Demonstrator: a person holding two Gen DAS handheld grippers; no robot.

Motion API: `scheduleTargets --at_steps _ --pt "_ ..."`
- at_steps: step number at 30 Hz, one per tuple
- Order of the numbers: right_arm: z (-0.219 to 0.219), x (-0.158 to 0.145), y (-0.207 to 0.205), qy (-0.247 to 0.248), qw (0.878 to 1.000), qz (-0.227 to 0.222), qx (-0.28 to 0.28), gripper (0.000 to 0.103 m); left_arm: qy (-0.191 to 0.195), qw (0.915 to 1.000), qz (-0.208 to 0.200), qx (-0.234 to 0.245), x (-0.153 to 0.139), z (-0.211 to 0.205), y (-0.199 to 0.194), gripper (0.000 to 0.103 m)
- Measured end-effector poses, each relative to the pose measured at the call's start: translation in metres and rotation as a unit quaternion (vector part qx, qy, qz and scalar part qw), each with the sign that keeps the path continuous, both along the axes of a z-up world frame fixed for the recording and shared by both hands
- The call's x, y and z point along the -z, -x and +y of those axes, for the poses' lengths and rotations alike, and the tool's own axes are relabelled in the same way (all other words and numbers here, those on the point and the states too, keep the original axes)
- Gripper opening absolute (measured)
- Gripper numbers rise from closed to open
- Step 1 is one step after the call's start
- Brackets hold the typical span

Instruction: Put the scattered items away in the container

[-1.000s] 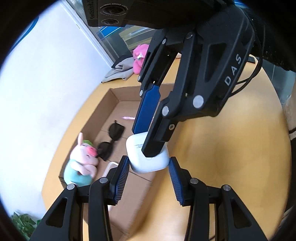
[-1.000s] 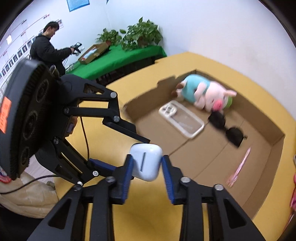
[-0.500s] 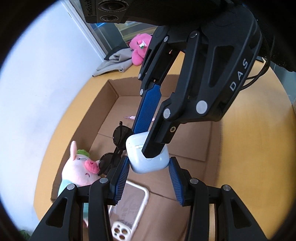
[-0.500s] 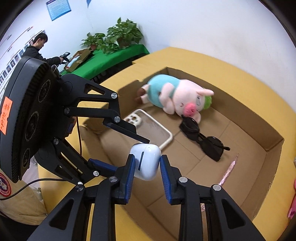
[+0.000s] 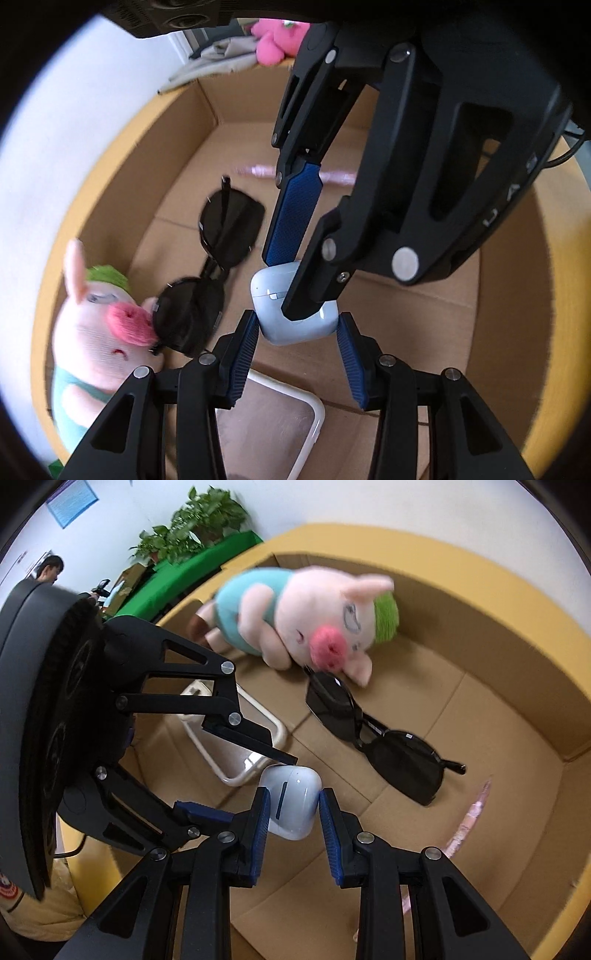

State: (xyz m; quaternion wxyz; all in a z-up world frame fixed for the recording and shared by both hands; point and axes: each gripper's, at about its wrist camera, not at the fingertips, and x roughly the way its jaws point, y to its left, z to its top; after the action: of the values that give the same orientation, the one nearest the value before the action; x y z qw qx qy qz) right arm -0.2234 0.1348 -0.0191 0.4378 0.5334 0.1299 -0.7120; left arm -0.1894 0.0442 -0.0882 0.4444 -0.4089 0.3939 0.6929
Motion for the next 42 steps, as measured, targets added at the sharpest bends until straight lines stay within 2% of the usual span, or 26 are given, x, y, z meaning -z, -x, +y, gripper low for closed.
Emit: scheduleTargets --at_steps 4,7,16,21,24,26,28,30,32,33,34,35,36,38,39,42 --pt "-0.006 0.019 0.007 -0.014 1.0 -0.024 0.001 0.03 0.011 0.9997 -0.019 -0.007 0.016 0.002 0.006 0.043" --pt "-0.008 0.028 0.011 -0.017 0.999 -0.037 0.002 0.03 0.003 0.9992 -0.038 -0.016 0.019 0.0 0.011 0.043" --pt "-0.004 0.03 0.012 -0.009 0.999 -0.053 0.008 0.031 -0.012 0.9969 -0.071 -0.032 0.017 0.0 0.017 0.044" --pt "-0.003 0.028 0.004 -0.009 0.999 -0.048 0.006 0.034 -0.017 0.9971 -0.065 -0.037 0.008 0.001 0.012 0.047" --pt "0.002 0.016 -0.002 0.002 0.999 -0.035 0.009 0.043 -0.015 0.9979 -0.045 -0.043 -0.001 -0.002 0.003 0.049" --pt "0.008 0.004 -0.01 0.004 1.0 -0.014 0.019 0.065 -0.026 0.9977 -0.037 -0.051 -0.014 -0.007 -0.006 0.049" --pt "0.018 -0.013 -0.02 0.011 0.999 0.014 0.034 0.081 -0.046 0.9966 -0.023 -0.064 -0.03 -0.013 -0.018 0.049" --pt "0.029 -0.03 -0.035 0.022 0.997 0.043 0.054 0.086 -0.07 0.9942 0.0 -0.081 -0.049 -0.022 -0.033 0.049" --pt "0.042 -0.052 -0.057 0.038 0.993 0.078 0.081 0.091 -0.095 0.9892 0.028 -0.108 -0.07 -0.033 -0.053 0.055" --pt "0.046 -0.062 -0.066 0.047 0.99 0.092 0.095 0.092 -0.107 0.9858 0.042 -0.122 -0.078 -0.037 -0.063 0.061" --pt "0.051 -0.073 -0.079 0.061 0.986 0.108 0.113 0.095 -0.121 0.9811 0.057 -0.14 -0.086 -0.04 -0.075 0.067" --pt "0.054 -0.085 -0.09 0.075 0.981 0.125 0.13 0.096 -0.14 0.974 0.07 -0.164 -0.094 -0.047 -0.082 0.069" --pt "0.055 -0.096 -0.097 0.088 0.976 0.139 0.144 0.096 -0.156 0.9677 0.076 -0.183 -0.1 -0.052 -0.073 0.07" --pt "0.059 -0.109 -0.119 0.111 0.964 0.168 0.173 0.1 -0.192 0.9508 0.083 -0.228 -0.11 -0.054 -0.087 0.073" --pt "0.064 -0.112 -0.123 0.117 0.96 0.176 0.185 0.101 -0.207 0.9412 0.088 -0.252 -0.113 -0.061 -0.097 0.077" --pt "0.075 -0.113 -0.145 0.121 0.951 0.179 0.219 0.103 -0.228 0.913 0.107 -0.321 -0.118 -0.07 -0.126 0.078"
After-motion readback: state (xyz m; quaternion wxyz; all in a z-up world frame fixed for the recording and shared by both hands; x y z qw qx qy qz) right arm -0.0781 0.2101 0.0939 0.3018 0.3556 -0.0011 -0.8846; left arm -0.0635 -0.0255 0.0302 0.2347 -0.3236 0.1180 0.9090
